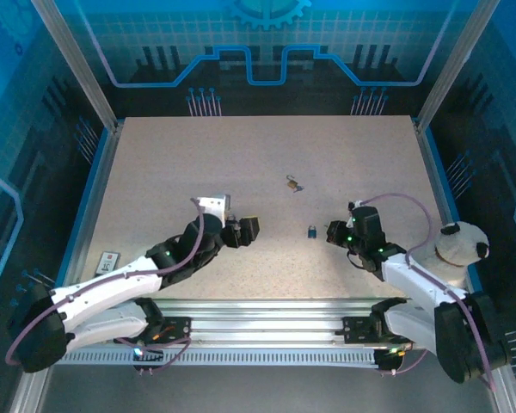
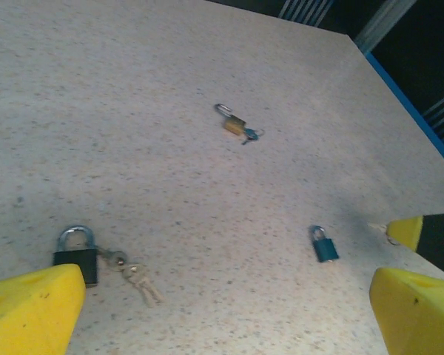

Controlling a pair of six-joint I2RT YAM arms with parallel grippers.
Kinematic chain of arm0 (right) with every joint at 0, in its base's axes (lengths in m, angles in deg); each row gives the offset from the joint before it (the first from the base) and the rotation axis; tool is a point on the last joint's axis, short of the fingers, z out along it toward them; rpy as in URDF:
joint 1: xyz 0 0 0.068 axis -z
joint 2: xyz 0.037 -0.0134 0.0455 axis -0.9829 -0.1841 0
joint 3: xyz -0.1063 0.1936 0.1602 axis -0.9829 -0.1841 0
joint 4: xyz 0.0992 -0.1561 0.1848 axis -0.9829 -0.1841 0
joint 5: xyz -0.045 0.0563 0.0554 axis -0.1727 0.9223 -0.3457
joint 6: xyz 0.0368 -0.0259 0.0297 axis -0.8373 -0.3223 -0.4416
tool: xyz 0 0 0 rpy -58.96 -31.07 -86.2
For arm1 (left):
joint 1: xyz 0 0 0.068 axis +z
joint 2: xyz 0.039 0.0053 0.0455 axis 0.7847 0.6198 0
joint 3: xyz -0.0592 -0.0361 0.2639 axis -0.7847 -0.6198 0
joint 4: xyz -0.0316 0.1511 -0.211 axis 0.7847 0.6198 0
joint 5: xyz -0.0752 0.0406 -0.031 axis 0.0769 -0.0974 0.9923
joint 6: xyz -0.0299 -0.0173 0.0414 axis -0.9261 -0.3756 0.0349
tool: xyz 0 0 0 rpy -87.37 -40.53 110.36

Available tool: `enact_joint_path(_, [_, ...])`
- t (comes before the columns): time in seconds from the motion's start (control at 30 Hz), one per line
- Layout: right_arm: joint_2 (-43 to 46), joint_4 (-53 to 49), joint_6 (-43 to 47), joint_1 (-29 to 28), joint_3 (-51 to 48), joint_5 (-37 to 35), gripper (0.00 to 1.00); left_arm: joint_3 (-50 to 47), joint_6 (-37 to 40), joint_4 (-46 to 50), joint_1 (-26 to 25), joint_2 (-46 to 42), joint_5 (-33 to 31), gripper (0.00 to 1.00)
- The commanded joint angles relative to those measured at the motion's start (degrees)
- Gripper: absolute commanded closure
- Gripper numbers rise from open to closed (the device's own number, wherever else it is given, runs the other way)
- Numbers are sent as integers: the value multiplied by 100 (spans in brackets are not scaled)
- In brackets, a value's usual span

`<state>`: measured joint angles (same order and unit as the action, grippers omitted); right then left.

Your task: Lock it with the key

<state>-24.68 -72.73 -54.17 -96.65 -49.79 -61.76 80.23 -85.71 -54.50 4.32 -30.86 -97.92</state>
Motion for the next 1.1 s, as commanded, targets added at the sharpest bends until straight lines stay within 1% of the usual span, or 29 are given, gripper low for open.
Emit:
enact_joint_path(0.0, [-253, 235, -78, -169, 69, -294, 100, -264, 209, -488, -44, -259, -646, 1])
enact_joint_path(0.13, [-585, 332, -74, -302, 152, -394, 100, -427, 246, -533, -44, -419, -917, 1])
enact_joint_path(0.3, [-896, 451, -75, -346, 214, -454, 100, -612, 266, -588, -44, -578, -1060, 1])
enact_joint_path(0.6, [-1313, 755, -135, -375, 280, -386, 100, -620, 215, -533, -44, -621, -1020, 1])
enact_joint_path(1.07, [-1429, 836, -92, -375, 359, -312, 99, -620, 182, -516, -51, -591, -1006, 1])
